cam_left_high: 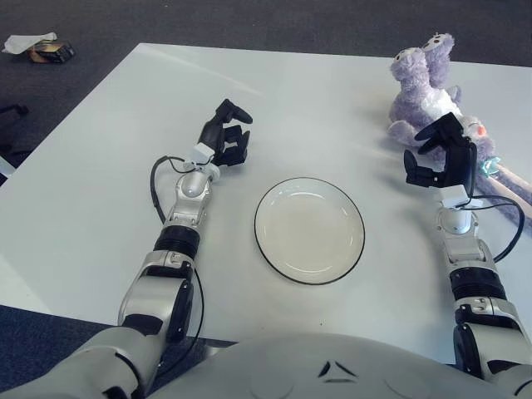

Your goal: Put the doll into the plate.

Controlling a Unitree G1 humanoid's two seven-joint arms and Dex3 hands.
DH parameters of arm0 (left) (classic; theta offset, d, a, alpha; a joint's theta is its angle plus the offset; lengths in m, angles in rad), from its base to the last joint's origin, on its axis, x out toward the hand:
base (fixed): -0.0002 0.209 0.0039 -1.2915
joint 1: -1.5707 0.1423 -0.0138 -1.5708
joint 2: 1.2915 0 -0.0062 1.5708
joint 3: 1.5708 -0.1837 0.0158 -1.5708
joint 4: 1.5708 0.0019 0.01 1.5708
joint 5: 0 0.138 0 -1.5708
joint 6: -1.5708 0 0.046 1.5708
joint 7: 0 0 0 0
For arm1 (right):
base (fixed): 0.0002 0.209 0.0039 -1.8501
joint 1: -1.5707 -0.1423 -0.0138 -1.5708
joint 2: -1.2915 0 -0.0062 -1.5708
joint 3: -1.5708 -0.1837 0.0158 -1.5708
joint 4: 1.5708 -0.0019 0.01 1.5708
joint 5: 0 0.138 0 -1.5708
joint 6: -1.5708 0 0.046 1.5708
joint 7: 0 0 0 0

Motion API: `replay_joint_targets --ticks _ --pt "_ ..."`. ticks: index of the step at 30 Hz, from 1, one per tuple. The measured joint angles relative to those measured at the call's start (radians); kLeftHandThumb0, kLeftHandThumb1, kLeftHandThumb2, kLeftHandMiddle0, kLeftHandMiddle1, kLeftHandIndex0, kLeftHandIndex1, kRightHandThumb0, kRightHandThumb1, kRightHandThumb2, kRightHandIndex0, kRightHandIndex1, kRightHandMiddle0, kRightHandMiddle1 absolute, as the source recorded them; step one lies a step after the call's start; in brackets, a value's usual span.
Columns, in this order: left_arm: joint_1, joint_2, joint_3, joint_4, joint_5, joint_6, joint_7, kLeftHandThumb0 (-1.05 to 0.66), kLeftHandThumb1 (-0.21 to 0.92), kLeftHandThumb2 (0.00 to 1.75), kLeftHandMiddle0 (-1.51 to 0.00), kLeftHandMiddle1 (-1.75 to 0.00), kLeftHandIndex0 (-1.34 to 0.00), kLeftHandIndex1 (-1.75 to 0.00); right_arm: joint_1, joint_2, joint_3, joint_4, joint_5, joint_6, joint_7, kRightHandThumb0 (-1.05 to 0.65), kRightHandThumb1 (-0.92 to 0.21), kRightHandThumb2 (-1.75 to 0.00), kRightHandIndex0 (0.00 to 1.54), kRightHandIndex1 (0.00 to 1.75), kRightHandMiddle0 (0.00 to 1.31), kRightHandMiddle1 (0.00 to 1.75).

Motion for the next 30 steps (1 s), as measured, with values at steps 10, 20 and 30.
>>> replay_joint_targets --ticks 10,20,30 --pt "0.0 -0.004 -0.002 -0.005 0.001 0.0 0.003 -0.39 0.64 0.91 -0.98 -1.75 -0.37 -1.75 0.019 0.003 -0.006 -0.032 -0.08 -0.038 -0.17 -0.01 -0.33 -1.3 0.57 1.75 0.42 1.71" --pt "0.002 -0.005 -0.006 -0.015 0.016 0.003 0.014 -0.39 0.64 0.91 -0.97 -1.75 -0.37 -1.75 0.054 0.016 -0.032 -0.112 -0.104 -0.019 -0.244 -0.01 -0.32 -1.29 0.58 1.75 0.46 1.65" --pt "0.015 -0.008 -0.01 -0.038 0.015 0.024 0.013 -0.38 0.67 0.86 -0.95 -1.75 -0.34 -1.75 0.095 0.022 -0.063 -0.181 -0.133 0.032 -0.296 -0.01 -0.29 -1.29 0.59 1.75 0.55 1.56"
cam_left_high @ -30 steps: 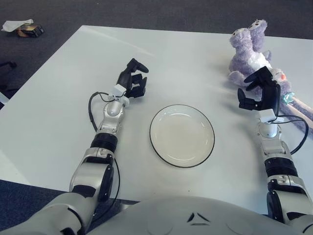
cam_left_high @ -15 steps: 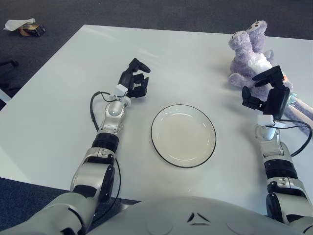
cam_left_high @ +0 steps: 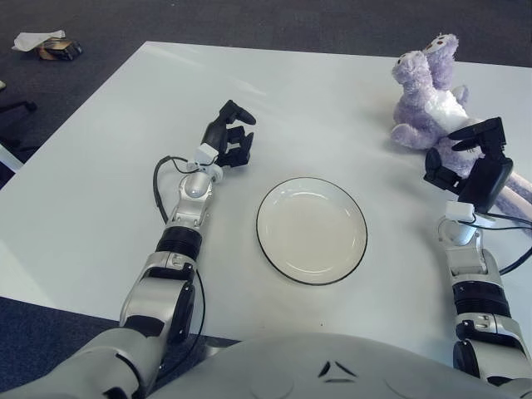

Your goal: Put the doll into the plate.

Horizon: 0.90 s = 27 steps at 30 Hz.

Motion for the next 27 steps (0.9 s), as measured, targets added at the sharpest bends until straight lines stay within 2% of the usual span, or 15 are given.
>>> replay_joint_targets --ticks 6,12,14,20,25,26,27 --pt "0.014 -0.007 -0.001 -0.023 0.001 0.014 0.001 -0.38 0.68 0.85 -0.95 -1.75 -0.34 -1.75 0.037 -0.012 -0.024 -0.047 -0.028 0.051 0.009 -0.01 -0.29 -1.3 0.62 1.75 0.52 1.56" --pt "0.025 -0.007 -0.002 -0.045 0.008 0.025 0.009 -0.38 0.69 0.84 -0.95 -1.75 -0.33 -1.75 0.077 -0.066 -0.038 -0.125 -0.096 0.142 0.058 -0.01 -0.33 -1.3 0.62 1.75 0.39 1.69" --pt "0.027 -0.008 -0.003 -0.05 0.011 0.027 0.013 -0.38 0.69 0.84 -0.95 -1.75 -0.33 -1.75 0.088 -0.097 -0.039 -0.132 -0.114 0.166 0.078 -0.01 -0.37 -1.26 0.59 1.75 0.34 1.72" --pt "0.029 -0.019 -0.011 -0.059 0.016 0.03 0.025 -0.38 0.69 0.84 -0.95 -1.75 -0.33 -1.75 0.098 -0.225 -0.047 -0.035 -0.177 0.217 0.089 -0.01 -0.52 -1.09 0.48 1.73 0.22 1.74" --pt "0.029 -0.017 -0.012 -0.059 0.017 0.034 0.026 -0.38 0.7 0.83 -0.95 -1.75 -0.33 -1.75 0.101 -0.283 -0.041 0.004 -0.22 0.266 0.081 -0.01 -0.63 -0.93 0.41 1.68 0.18 1.75" --pt "0.029 -0.018 -0.012 -0.058 0.017 0.035 0.026 -0.38 0.7 0.83 -0.94 -1.75 -0.33 -1.75 0.101 -0.292 -0.036 0.009 -0.23 0.277 0.078 -0.14 -0.68 -0.86 0.38 1.65 0.22 1.75" --pt "0.028 -0.018 -0.012 -0.057 0.016 0.035 0.026 -0.38 0.7 0.83 -0.94 -1.75 -0.33 -1.75 0.101 -0.299 -0.032 0.012 -0.237 0.284 0.075 -0.19 -0.69 -0.84 0.37 1.64 0.23 1.75"
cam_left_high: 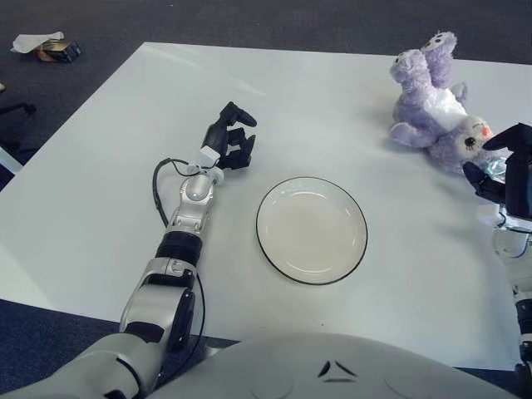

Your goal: Put the doll into the plate.

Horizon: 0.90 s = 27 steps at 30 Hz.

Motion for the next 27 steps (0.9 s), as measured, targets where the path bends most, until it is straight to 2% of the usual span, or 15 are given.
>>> replay_joint_targets --ticks 2,4,6,8,12,14,19,27 --pt "-0.001 -0.001 0.0 0.001 -0.002 0.0 0.0 -0.38 0.7 0.83 -0.94 -1.75 -0.33 -1.75 0.0 -0.014 0.007 0.006 -0.013 0.015 -0.005 -0.3 -0.74 -0.75 0.32 1.6 0.27 1.74" --pt "-0.001 -0.001 0.0 0.003 -0.003 0.0 0.0 -0.38 0.7 0.83 -0.93 -1.75 -0.33 -1.75 -0.002 -0.023 0.012 0.01 -0.014 0.025 -0.006 -0.34 -0.78 -0.68 0.28 1.49 0.28 1.72" --pt "-0.002 -0.003 0.0 0.004 -0.004 0.0 0.0 -0.38 0.7 0.82 -0.94 -1.75 -0.33 -1.75 -0.003 -0.03 0.016 0.015 -0.012 0.034 -0.005 -0.58 -0.78 -0.6 0.24 1.31 0.16 1.61" --pt "-0.002 -0.003 0.0 0.005 -0.004 0.0 0.0 -0.38 0.7 0.82 -0.94 -1.75 -0.33 -1.75 -0.004 -0.036 0.019 0.018 -0.01 0.041 -0.001 -0.66 -0.78 -0.57 0.22 1.23 0.11 1.55" --pt "-0.002 -0.005 -0.001 0.005 0.0 0.0 0.004 -0.38 0.7 0.83 -0.94 -1.75 -0.33 -1.75 -0.006 -0.053 0.029 0.025 -0.009 0.053 0.015 -0.74 -0.77 -0.52 0.18 1.06 0.03 1.4" --pt "-0.002 -0.005 -0.003 0.005 0.005 0.001 0.011 -0.38 0.69 0.83 -0.94 -1.75 -0.33 -1.75 -0.01 -0.061 0.037 0.03 -0.009 0.066 0.027 -0.77 -0.78 -0.49 0.14 0.91 0.01 1.27" --pt "-0.002 -0.006 -0.005 0.004 0.009 0.001 0.016 -0.38 0.69 0.84 -0.94 -1.75 -0.33 -1.75 -0.024 -0.087 0.061 0.059 -0.014 0.118 0.064 -0.82 -0.82 -0.39 0.08 0.65 0.0 1.01" --pt "-0.002 -0.007 -0.005 0.003 0.019 0.004 0.017 -0.38 0.7 0.83 -0.94 -1.75 -0.33 -1.75 -0.028 -0.103 0.074 0.061 0.003 0.174 0.131 -0.93 -0.9 -0.24 0.02 0.33 0.0 0.76"
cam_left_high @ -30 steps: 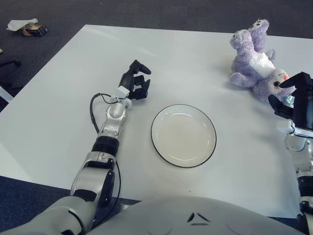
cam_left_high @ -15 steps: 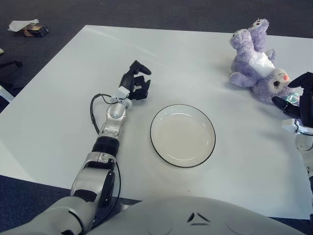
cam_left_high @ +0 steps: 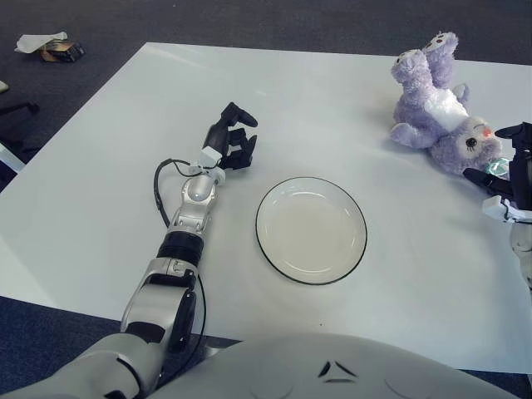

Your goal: Put the doll into the plate.

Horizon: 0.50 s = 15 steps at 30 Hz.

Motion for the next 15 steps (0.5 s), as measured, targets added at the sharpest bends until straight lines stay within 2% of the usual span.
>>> replay_joint_targets --ticks 6,8,11,15 --pt "0.0 0.0 0.0 -0.001 0.006 0.0 0.007 -0.38 0.69 0.83 -0.94 -1.75 -0.33 -1.75 0.0 0.0 0.001 -0.001 0.031 0.015 0.049 -1.0 -0.92 -0.24 0.0 0.1 0.0 0.55" --pt "0.0 0.0 0.0 -0.001 0.006 0.0 0.01 -0.38 0.69 0.83 -0.95 -1.75 -0.33 -1.75 0.0 0.0 0.002 -0.004 0.048 0.014 0.07 -1.03 -0.92 -0.27 0.0 0.04 0.0 0.39" --pt "0.0 0.001 0.0 -0.001 0.006 0.001 0.011 -0.38 0.7 0.83 -0.94 -1.75 -0.33 -1.75 -0.012 -0.003 0.008 0.006 0.075 0.008 0.109 -1.04 -0.92 -0.31 0.0 0.01 0.0 0.2" --pt "0.0 0.001 -0.001 -0.002 0.006 0.003 0.011 -0.38 0.7 0.83 -0.94 -1.75 -0.33 -1.75 -0.034 -0.007 0.017 0.027 0.109 -0.004 0.145 -1.05 -0.92 -0.36 0.0 0.0 0.0 0.04"
